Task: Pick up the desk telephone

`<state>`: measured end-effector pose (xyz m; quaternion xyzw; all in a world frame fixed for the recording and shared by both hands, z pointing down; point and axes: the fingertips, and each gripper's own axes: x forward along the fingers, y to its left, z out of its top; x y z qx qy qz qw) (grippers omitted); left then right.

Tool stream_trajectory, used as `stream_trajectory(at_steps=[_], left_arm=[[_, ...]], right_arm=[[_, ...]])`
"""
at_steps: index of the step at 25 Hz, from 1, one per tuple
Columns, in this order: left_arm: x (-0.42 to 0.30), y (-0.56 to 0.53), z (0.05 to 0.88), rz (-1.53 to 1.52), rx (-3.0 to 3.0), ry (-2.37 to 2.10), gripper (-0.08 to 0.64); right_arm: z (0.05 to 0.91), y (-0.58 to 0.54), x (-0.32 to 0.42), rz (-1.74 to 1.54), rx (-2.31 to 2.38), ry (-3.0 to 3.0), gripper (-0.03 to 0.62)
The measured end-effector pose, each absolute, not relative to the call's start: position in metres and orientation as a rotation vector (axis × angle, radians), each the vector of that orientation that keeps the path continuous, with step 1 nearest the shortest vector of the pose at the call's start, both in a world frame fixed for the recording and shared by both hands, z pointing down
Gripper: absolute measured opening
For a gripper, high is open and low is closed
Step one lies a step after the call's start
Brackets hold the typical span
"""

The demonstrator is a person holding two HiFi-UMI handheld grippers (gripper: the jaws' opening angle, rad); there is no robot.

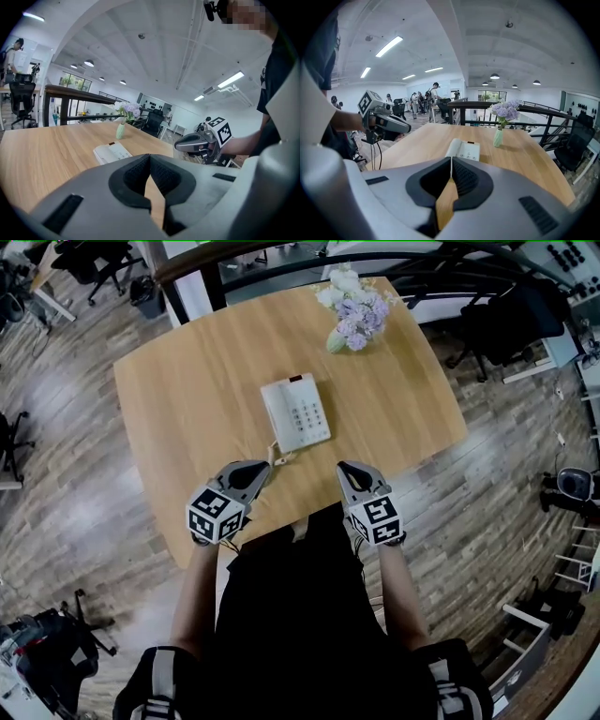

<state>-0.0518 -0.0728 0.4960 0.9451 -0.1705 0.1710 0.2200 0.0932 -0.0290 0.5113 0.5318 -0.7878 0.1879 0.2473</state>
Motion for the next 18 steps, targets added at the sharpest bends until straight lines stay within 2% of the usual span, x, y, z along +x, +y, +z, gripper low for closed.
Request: stream_trajectory(at_steps=[18], left_arm=[[-0.049,-0.095,0.512,0.484,2.513,-0.65,0.021]], right_arm=[[0.533,-0.082,0.101,0.528,1.28,-2.248,0.025]])
